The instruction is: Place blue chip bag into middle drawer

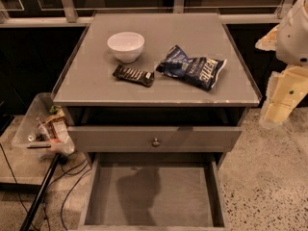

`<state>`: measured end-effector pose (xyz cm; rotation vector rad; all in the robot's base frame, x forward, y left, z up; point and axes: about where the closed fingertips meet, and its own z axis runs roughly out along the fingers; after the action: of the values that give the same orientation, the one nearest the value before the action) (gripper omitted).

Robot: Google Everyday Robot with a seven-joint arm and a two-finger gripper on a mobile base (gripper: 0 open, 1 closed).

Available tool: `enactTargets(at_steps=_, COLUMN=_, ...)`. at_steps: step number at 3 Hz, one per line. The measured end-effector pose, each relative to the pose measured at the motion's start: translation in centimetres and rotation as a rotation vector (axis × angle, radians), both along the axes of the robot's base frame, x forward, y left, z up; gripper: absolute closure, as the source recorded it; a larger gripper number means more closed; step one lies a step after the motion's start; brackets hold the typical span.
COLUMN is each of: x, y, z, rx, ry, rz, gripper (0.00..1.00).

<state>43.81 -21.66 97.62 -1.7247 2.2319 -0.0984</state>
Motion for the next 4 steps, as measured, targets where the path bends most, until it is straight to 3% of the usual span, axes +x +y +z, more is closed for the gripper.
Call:
enactTargets(at_steps=1, x=0.0, y=0.1, z=0.1, rx=-0.001, ry=-0.004, rz=0.001, gripper=0.00)
enactTargets(at_steps=2, x=1.4, y=2.0, z=-0.4, rx=0.040, ry=-0.030, rz=0.017, gripper=0.00)
enactTargets(at_steps=4, x=6.2, y=4.4, z=-2.2, rx=0.230, ry=-0.156, rz=-0.034, gripper=0.00)
